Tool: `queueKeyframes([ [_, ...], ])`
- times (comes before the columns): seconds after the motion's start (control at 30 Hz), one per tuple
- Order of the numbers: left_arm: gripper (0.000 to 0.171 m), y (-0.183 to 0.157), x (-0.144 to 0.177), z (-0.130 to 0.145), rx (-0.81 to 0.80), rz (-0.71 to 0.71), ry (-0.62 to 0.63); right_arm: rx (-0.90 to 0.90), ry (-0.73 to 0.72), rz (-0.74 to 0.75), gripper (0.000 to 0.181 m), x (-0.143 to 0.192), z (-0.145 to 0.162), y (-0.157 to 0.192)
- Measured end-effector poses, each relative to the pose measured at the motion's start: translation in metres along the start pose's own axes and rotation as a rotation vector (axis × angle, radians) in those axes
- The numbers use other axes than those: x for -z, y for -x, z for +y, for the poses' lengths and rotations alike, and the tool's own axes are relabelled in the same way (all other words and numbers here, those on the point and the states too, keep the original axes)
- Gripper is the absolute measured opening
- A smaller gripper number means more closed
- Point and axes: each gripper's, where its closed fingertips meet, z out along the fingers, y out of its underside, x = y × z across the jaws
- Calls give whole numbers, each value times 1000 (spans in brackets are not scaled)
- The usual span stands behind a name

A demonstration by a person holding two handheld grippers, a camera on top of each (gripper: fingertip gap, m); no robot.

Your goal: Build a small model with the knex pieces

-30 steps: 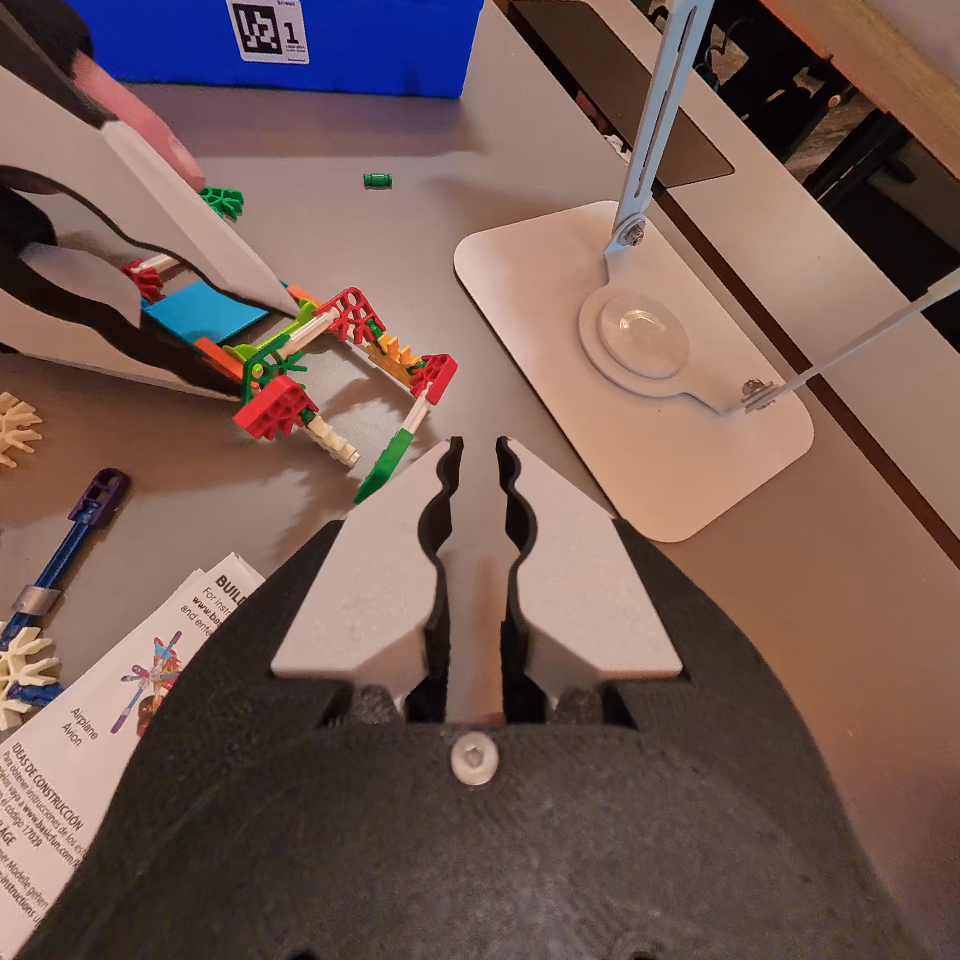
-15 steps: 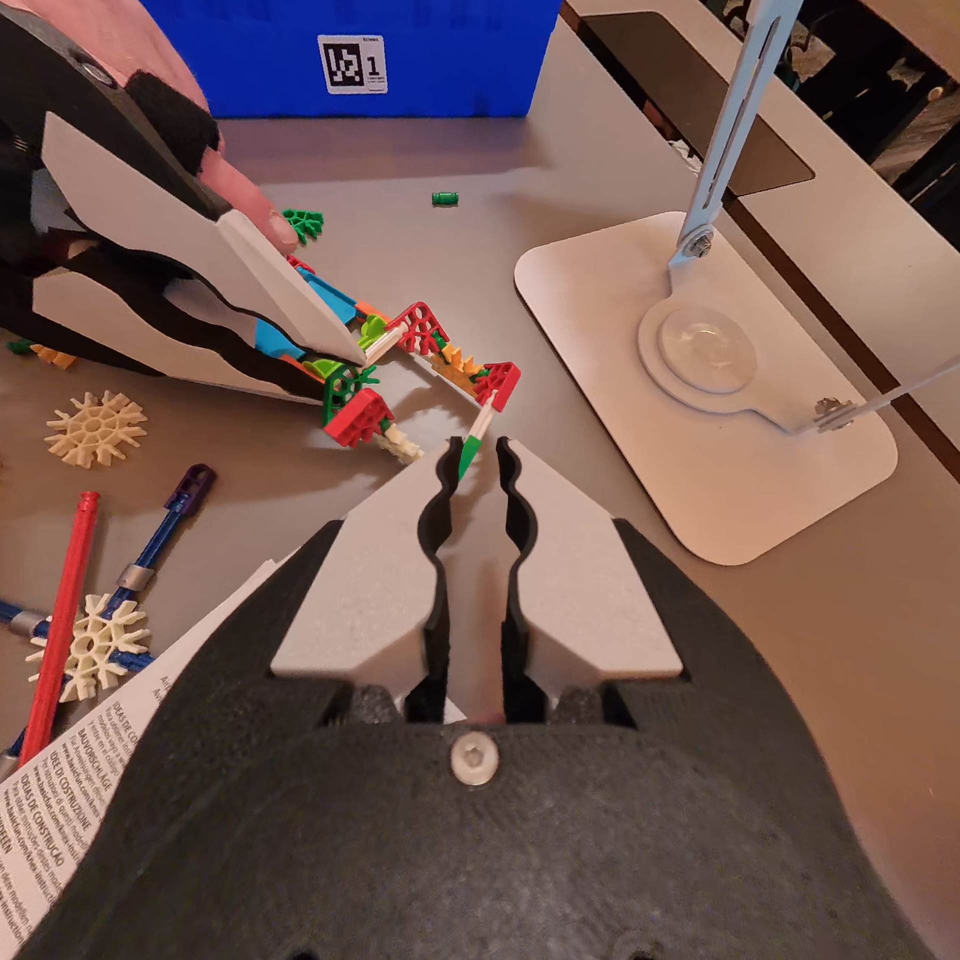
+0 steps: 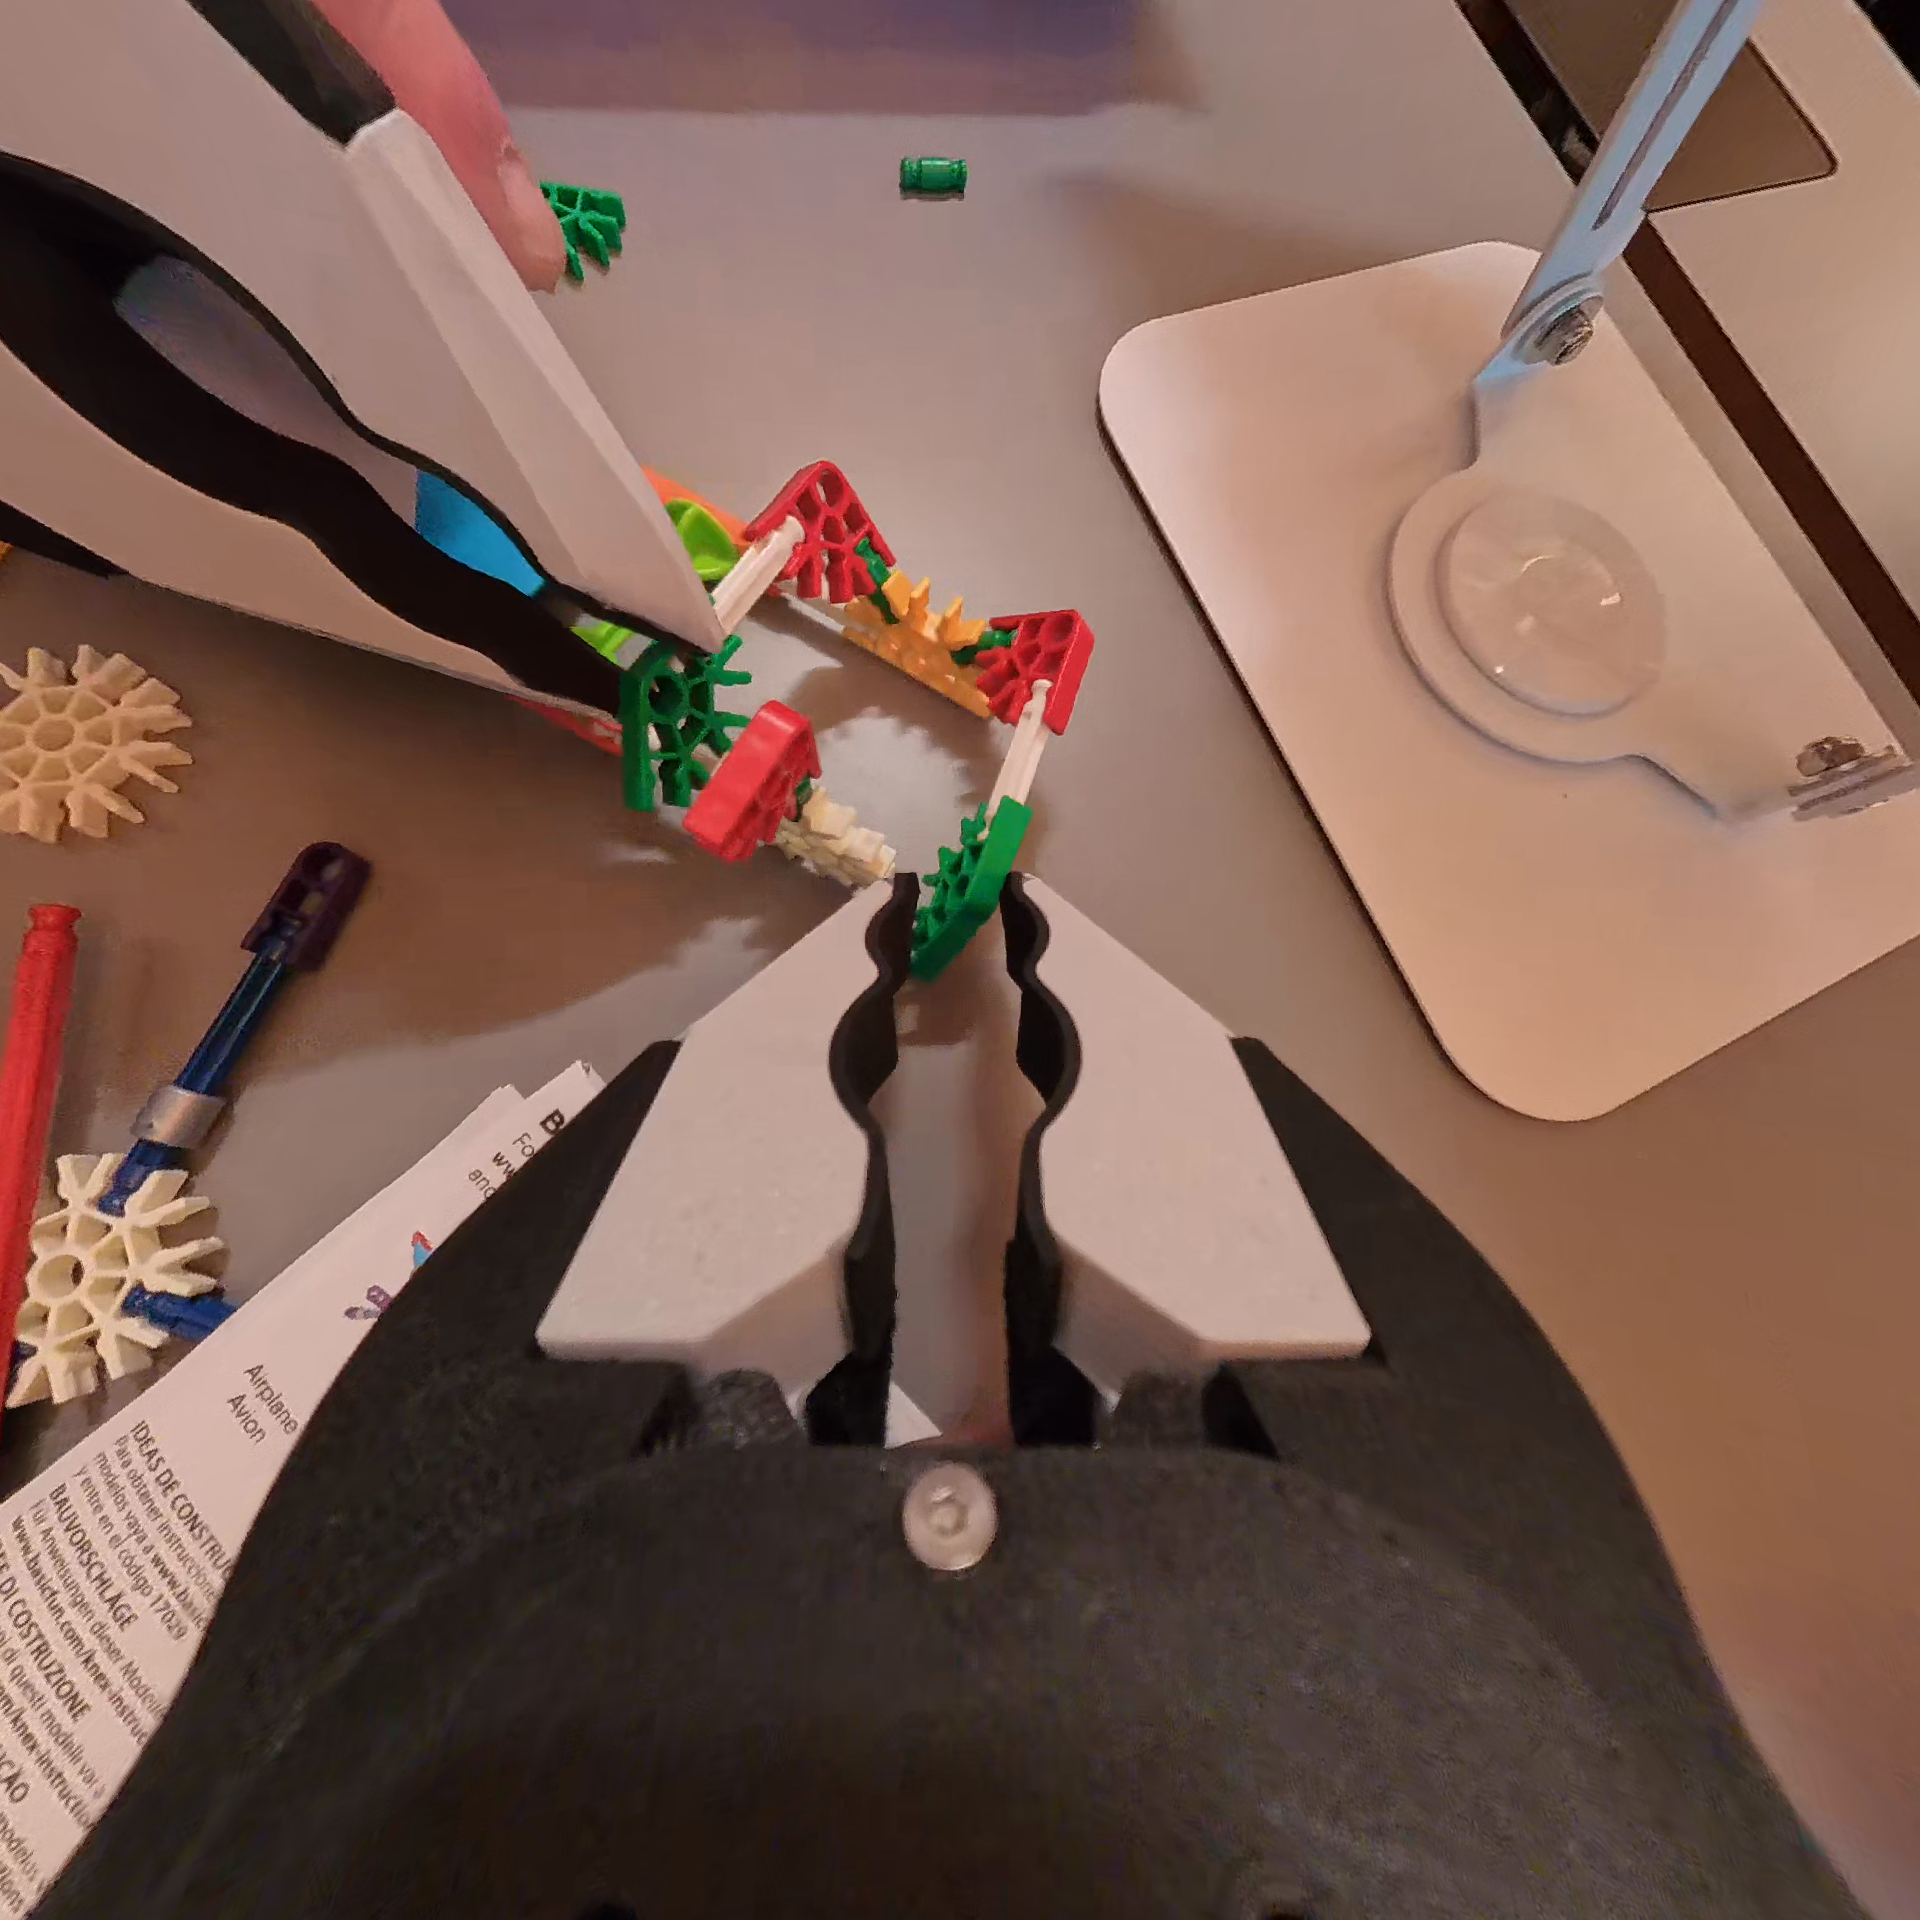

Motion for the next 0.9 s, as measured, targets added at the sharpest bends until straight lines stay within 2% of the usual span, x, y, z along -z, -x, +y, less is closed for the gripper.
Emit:
queueKeyframes([
  [0.33, 8, -6, -1, -12, 21, 134, -2, -19, -11, 11, 10, -1, 0, -6],
  [0.9, 8, -4, -1, -18, 206, 321, -48, -36, -42, 6, 9, 3, -1, -11],
])
